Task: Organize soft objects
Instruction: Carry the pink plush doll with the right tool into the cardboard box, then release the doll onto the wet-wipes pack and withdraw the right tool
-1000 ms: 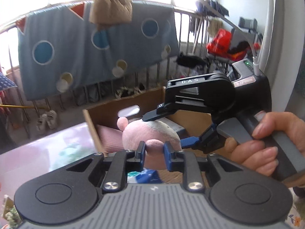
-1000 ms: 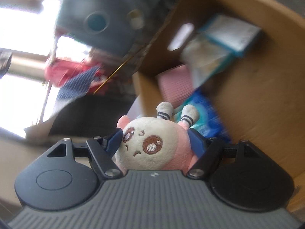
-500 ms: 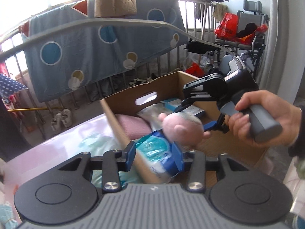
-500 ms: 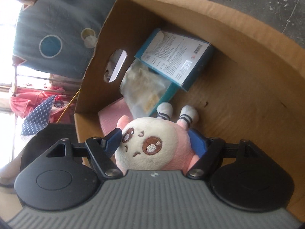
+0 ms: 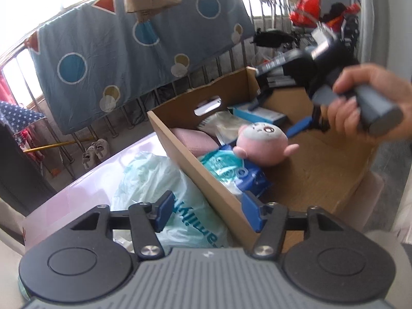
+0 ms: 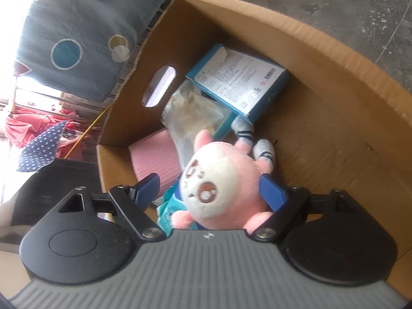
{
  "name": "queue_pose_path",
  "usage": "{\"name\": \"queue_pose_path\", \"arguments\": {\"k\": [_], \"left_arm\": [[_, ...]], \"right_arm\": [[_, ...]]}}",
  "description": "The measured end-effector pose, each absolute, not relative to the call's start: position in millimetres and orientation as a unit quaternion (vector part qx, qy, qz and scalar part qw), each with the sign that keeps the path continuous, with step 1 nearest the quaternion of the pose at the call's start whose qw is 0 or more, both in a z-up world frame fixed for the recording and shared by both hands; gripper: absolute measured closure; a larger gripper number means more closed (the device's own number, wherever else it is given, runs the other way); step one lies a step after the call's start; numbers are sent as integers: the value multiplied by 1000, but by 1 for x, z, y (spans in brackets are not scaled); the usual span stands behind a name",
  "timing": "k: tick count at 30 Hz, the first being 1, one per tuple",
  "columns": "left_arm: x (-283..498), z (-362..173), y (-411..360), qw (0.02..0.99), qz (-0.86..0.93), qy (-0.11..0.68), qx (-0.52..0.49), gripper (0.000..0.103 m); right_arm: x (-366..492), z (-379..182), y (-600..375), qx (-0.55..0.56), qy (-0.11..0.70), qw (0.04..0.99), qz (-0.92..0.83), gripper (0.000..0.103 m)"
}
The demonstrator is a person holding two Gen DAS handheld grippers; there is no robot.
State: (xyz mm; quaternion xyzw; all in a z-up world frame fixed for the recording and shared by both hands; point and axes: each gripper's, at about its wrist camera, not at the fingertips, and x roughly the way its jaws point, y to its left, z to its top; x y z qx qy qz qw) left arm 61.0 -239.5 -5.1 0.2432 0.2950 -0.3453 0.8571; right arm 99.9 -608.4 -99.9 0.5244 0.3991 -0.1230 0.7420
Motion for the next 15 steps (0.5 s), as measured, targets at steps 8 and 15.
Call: {"name": "queue_pose_path", "arguments": {"k": [8,15], "left_arm": [[51,-16,-244,841,-343,302,291,29],[51,-10,-219,844,-317,331,280,26]], "right_arm": [[89,-53,-607,519,373,764,-83,17],[76,-12,-600,510,350,784,-52,16]]}}
